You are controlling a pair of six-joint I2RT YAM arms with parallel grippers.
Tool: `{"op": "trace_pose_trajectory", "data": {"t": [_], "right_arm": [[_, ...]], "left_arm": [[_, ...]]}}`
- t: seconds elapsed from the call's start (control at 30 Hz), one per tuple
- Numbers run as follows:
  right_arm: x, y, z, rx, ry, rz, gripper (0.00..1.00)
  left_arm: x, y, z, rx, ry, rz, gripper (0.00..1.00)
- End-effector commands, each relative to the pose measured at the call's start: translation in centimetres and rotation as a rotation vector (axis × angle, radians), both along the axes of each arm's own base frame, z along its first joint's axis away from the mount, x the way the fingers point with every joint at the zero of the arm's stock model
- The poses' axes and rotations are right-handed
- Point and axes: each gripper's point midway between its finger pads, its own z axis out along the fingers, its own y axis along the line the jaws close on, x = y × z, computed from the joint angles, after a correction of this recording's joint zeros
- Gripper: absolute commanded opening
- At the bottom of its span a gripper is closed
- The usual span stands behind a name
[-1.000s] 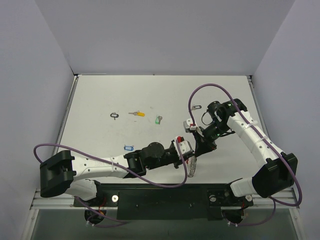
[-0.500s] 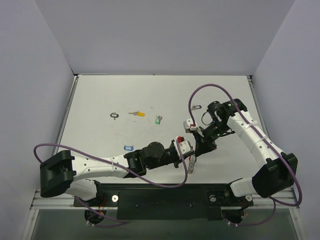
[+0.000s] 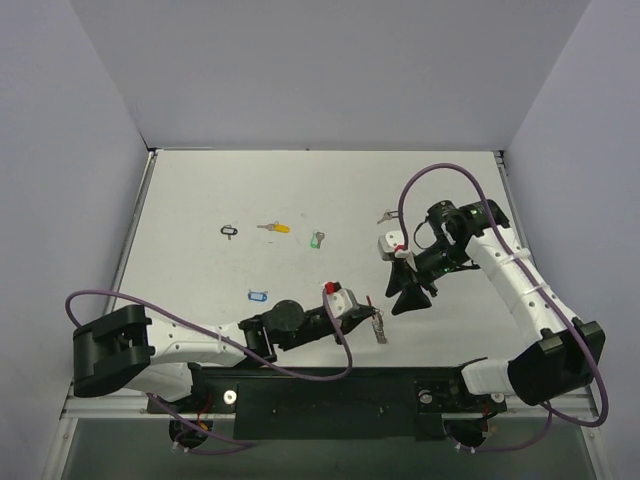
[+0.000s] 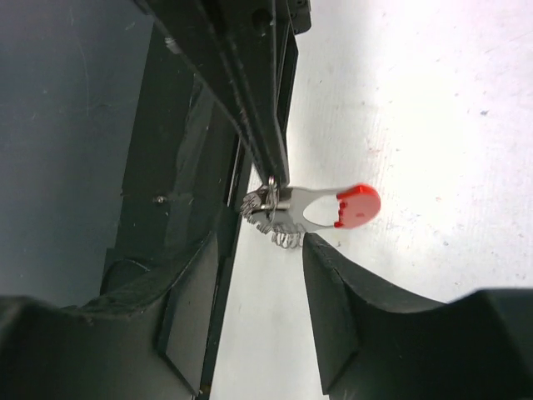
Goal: Put the keys on the keyring
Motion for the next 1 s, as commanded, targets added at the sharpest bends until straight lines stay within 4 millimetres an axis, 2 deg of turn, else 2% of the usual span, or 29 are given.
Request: {"op": "trace_pose_trajectory", "data": {"t": [0.0, 0.07, 0.33, 0.57, 0.7, 0.83, 0.97], "right_arm": [[-4.6, -0.3, 3.4, 0.078, 0.182, -0.038, 0.42], [-4.6, -0.3, 3.6, 0.088, 0.187, -0.048, 0.42], [-4.1, 0.1, 3.0, 0.098, 0.229, -0.054, 0.43], [-3.4, 0.2, 3.6, 0.164, 0.258, -0.122, 0.44], [-3.2, 0.2, 3.4, 0.221, 0.286, -0.177, 0.55], [-3.4, -0.1, 2.5, 0.264, 0.347, -0.235, 0.56], [-2.9, -0.7, 1.8, 0.212, 0.305, -0.223, 0.58]], "left_arm": [[-0.1, 2.3, 8.0, -0.420, -0.031, 0.042, 0.00], [-0.1, 3.2, 9.0, -0.483, -0.043, 0.057, 0.00], [0.1, 3.3, 8.4, -0.467, -0.057, 0.068, 0.00], [0.2, 3.6, 8.3, -0.472, -0.050, 0.072, 0.00], [0.2, 4.2, 8.3, -0.483, -0.052, 0.081, 0.00], [0.3, 4.4, 8.6, -0.470, -0.071, 0.087, 0.00], [0.7, 4.5, 8.6, -0.463, -0.081, 0.093, 0.00]]}}
